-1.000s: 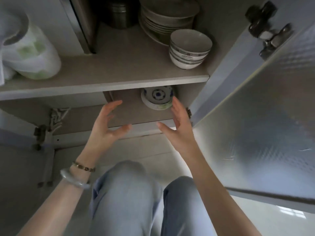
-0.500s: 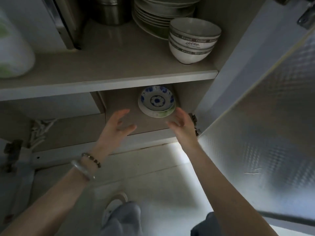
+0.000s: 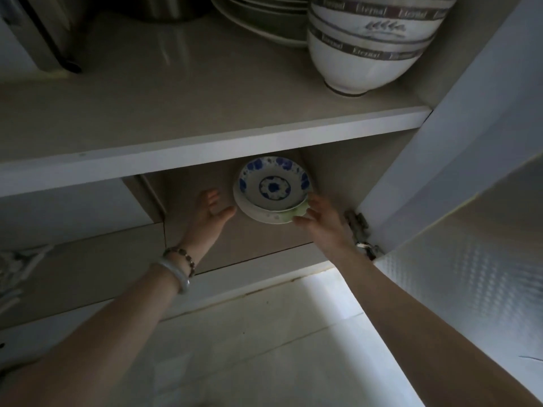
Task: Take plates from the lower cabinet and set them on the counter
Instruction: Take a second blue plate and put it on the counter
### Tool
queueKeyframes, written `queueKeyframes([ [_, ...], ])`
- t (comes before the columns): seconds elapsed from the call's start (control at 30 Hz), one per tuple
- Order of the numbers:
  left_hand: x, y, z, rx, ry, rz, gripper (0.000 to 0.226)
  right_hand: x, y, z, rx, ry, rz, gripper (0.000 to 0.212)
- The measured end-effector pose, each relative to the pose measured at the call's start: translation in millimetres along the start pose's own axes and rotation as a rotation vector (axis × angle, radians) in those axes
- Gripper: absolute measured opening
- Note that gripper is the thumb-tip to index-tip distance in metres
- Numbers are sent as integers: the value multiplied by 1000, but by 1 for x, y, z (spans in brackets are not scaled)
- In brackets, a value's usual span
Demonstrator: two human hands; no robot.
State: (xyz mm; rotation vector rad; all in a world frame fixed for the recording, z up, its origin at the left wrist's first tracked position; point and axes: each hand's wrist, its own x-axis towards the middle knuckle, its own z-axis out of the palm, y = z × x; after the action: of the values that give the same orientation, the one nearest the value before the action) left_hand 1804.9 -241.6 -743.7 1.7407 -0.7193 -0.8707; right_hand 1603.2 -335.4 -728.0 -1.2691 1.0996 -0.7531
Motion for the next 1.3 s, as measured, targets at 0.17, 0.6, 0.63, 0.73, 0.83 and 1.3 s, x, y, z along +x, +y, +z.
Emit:
queueKeyframes([
  [0.17, 22, -4, 24, -58, -86, 21, 53, 32, 5, 4, -77, 1, -25, 57],
  [0.6, 62, -12, 55, 169, -94, 24, 42, 65, 7, -2, -256, -11, 66, 35],
  [0.63, 66, -13, 56, 209, -85, 20, 44, 68, 8, -2, -253, -4, 71, 32],
  [0.73, 70, -15, 60, 359, -60, 10, 55, 71, 9, 0, -224, 7, 70, 32],
  [0.83, 70, -20, 63, 429, -34, 67, 53, 74, 11, 0, -223, -4, 75, 33],
  [1.3, 63, -16, 67, 167, 69, 156, 74, 81, 20, -2, -227, 12, 77, 33],
])
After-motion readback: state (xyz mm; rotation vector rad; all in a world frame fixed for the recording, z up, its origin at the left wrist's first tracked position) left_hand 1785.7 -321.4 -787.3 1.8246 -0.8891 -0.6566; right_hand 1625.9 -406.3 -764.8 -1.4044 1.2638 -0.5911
